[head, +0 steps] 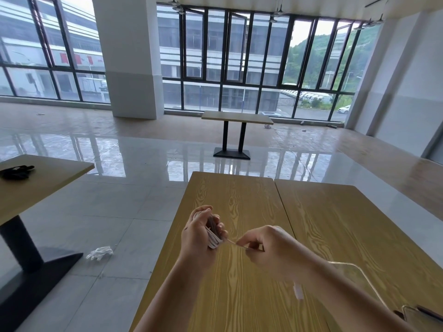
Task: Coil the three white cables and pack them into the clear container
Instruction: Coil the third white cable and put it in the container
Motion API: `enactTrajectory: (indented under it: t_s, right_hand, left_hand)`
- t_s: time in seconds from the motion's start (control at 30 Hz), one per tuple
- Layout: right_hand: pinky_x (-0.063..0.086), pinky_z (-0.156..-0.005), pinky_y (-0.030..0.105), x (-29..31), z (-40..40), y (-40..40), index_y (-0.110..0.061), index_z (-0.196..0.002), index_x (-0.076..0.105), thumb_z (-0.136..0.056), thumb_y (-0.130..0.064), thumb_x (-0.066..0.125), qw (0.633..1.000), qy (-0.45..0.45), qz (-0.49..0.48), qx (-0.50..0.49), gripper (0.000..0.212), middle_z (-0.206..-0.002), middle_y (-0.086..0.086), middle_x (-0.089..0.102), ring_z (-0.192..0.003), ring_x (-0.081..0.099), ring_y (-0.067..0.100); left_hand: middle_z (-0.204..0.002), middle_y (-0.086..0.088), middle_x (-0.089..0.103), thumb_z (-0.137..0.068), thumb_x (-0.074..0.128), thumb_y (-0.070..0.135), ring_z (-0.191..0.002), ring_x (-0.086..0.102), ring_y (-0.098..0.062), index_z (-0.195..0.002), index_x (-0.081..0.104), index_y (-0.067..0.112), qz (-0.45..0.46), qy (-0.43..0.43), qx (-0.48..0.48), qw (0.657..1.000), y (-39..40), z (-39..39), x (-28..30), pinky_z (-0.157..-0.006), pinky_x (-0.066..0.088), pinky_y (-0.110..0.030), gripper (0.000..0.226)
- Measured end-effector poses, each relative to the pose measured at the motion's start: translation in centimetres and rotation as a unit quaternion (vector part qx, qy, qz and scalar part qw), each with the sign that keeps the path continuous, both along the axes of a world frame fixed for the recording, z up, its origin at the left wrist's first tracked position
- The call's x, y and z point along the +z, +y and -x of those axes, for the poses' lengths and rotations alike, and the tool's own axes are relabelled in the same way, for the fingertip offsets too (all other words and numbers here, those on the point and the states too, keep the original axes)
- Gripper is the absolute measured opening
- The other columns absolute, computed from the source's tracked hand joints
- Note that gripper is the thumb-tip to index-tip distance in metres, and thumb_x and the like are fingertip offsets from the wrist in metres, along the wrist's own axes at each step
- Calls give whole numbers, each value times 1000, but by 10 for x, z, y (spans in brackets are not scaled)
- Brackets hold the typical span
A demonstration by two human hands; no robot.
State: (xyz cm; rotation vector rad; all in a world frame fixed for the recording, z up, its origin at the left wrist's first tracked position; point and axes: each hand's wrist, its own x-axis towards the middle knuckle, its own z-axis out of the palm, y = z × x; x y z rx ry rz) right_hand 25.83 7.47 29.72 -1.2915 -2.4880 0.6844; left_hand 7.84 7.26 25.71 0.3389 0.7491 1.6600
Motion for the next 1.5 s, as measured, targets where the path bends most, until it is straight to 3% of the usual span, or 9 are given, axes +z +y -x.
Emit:
enactTrajectory:
  t_s: [0.07, 0.17, 0.3, 0.5, 0.77, 0.93, 1.1, 1.23, 1.5]
  right_hand:
    - [54, -66, 12, 4, -3, -2, -30, -115, 72, -97, -24, 54, 1000, -22, 2, 3, 25, -101, -15, 69, -78, 66, -5]
    - [59, -64, 22, 10, -4, -6, -29, -111, 72, -98, -24, 52, 999, -34, -8, 24, 24, -89, -10, 72, -68, 67, 7]
    - [57, -67, 26, 22, 1, -9, -33, -105, 70, -97, -27, 57, 994, -7, -81, 76, 16, -82, -12, 72, -70, 67, 6]
    - [48, -56, 13, 40, 4, -7, -38, -88, 64, -88, -38, 70, 984, 66, -140, 93, 5, -70, -21, 66, -66, 65, -2]
    - [54, -74, 20, 47, 4, 0, -40, -102, 70, -89, -38, 71, 979, 93, -135, 118, 13, -105, -23, 67, -86, 65, 2]
    - [43, -66, 1, 47, 0, 5, -31, -115, 74, -94, -31, 68, 978, 87, -111, 153, 22, -99, -23, 69, -82, 61, -20]
    - [49, -80, 12, 45, -4, 10, -32, -118, 73, -95, -36, 66, 978, 51, -103, 172, 25, -101, -18, 72, -95, 65, -7]
    - [54, -81, 21, 39, -6, 13, -31, -114, 75, -93, -32, 69, 977, 51, -104, 179, 22, -95, -13, 69, -91, 66, 0]
    - [53, -66, 14, 25, -5, 21, -29, -111, 74, -92, -29, 68, 971, 118, -126, 165, 20, -90, -11, 68, -80, 68, 2]
  left_hand:
    - [-65, -9, 59, -95, 52, 7, -51, 55, -19, -98, 59, 13, 19, 15, 22, 999, 2, 9, -3, -45, 47, -32, 9]
    - [-66, -8, 60, -97, 53, 11, -51, 57, -18, -97, 62, 16, 20, 92, 2, 996, 0, 15, -7, -48, 50, -33, 10]
    - [-70, -6, 60, -97, 54, 14, -54, 57, -16, -89, 68, 23, -3, 177, -70, 982, -5, 11, -6, -47, 48, -31, 18]
    - [-77, -7, 59, -98, 55, 28, -59, 55, -14, -108, 66, 12, -27, 200, -168, 965, -16, -2, 2, -46, 43, -27, 21]
    - [-67, -4, 51, -85, 32, 78, -54, 51, -14, -96, 63, 16, -43, 146, -305, 940, -24, -20, 21, -42, 31, -21, 70]
    - [-70, -3, 68, -81, 18, 85, -56, 58, -13, -87, 75, 22, -68, 125, -392, 909, -25, -20, 25, -40, 35, -17, 85]
    - [-75, -5, 68, -80, 23, 87, -59, 58, -14, -97, 74, 18, -65, 87, -438, 892, -25, -20, 24, -40, 35, -17, 88]
    - [-83, -12, 62, -79, 36, 84, -62, 65, -20, -104, 71, 11, -48, 107, -445, 888, -26, -22, 24, -38, 41, -18, 85]
    - [-97, -15, 73, -80, 40, 80, -91, 72, -30, -113, 72, 13, -61, 229, -388, 890, -28, -10, 23, -69, 60, -39, 82]
